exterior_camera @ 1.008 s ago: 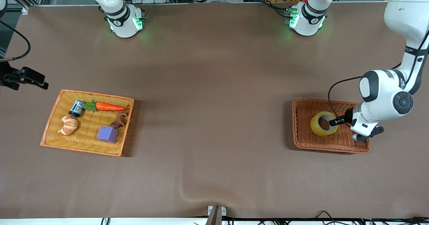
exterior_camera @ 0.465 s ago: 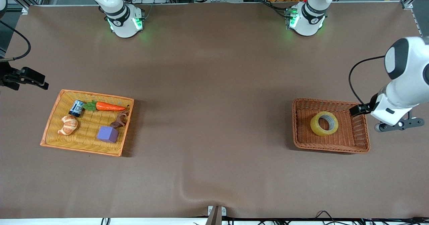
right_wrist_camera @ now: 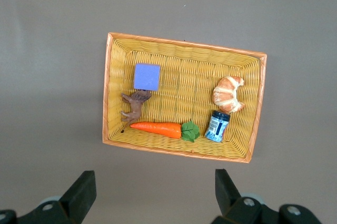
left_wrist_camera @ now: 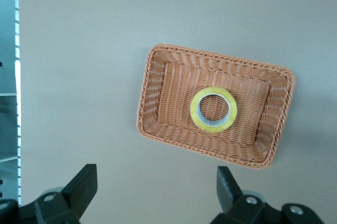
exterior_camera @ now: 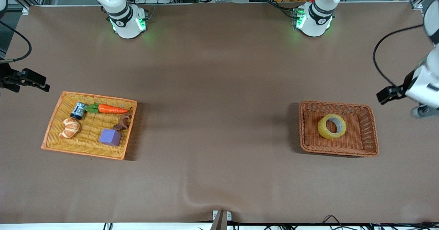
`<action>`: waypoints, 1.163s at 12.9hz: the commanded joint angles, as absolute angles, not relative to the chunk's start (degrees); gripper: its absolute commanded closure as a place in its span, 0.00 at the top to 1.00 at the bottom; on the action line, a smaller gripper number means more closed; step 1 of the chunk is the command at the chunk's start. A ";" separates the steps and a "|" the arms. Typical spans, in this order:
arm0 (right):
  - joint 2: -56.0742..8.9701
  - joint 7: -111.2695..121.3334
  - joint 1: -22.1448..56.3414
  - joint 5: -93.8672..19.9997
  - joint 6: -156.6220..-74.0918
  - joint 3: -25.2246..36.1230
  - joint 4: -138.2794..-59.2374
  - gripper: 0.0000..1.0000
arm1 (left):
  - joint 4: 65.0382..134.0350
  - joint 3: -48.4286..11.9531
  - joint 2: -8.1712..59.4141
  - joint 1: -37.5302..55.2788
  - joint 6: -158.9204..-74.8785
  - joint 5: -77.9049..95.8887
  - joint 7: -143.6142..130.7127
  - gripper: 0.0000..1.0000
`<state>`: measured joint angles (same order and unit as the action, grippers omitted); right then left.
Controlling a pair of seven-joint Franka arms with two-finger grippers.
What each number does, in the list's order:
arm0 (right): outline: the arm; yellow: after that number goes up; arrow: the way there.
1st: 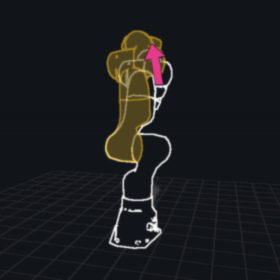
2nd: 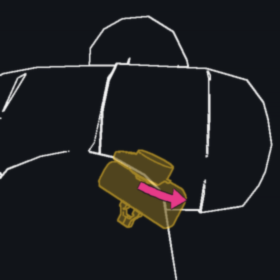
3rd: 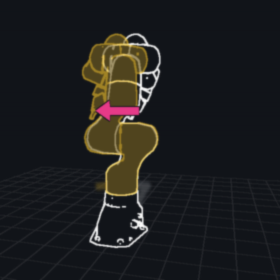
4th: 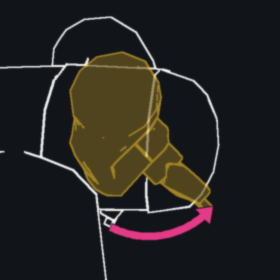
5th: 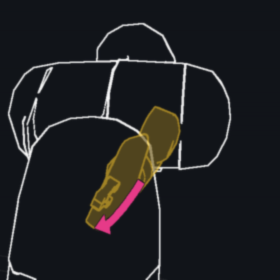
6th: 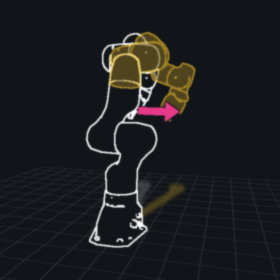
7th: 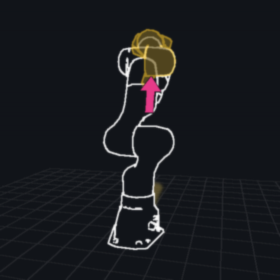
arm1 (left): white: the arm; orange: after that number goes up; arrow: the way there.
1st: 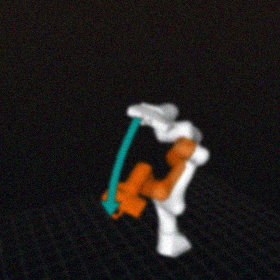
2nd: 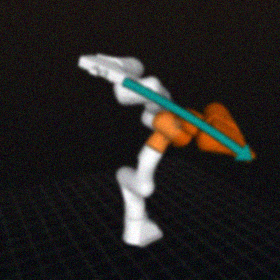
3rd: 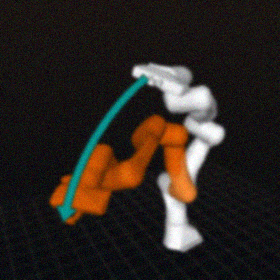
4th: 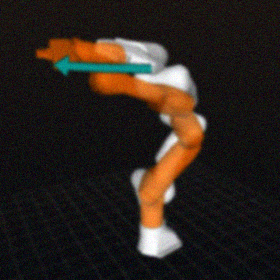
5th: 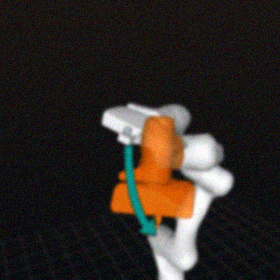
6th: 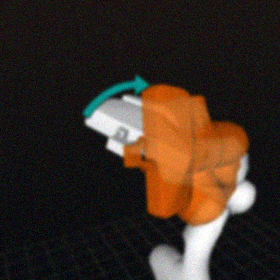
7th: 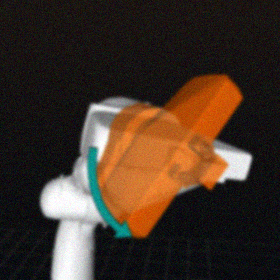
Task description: Transfer tape with both arms
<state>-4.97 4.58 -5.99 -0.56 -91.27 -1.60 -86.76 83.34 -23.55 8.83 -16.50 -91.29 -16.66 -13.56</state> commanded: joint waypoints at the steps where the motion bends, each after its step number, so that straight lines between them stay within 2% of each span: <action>1: -5.36 4.83 -6.07 -1.05 -90.79 -1.85 -85.69 1.00 | 83.67 -23.82 7.47 -17.05 -90.44 -13.90 -12.31 1.00; 10: -5.10 4.83 -5.71 -1.58 -90.09 -1.93 -83.94 1.00 | 83.85 -22.50 4.83 -17.85 -90.88 -4.92 -12.22 1.00; 11: -4.92 4.83 -5.71 -1.67 -90.09 -1.93 -83.85 1.00 | 83.93 -19.89 4.40 -15.49 -90.88 -4.92 -12.22 1.00; 13: -4.66 4.83 -5.71 -1.67 -89.74 -2.02 -82.63 1.00 | 84.29 -5.00 3.17 -1.04 -90.53 -4.92 -10.82 1.00; 15: -4.66 4.83 -5.71 -1.67 -87.73 -2.02 -80.87 1.00 | 85.42 -2.55 2.55 0.53 -90.70 -4.14 -7.56 1.00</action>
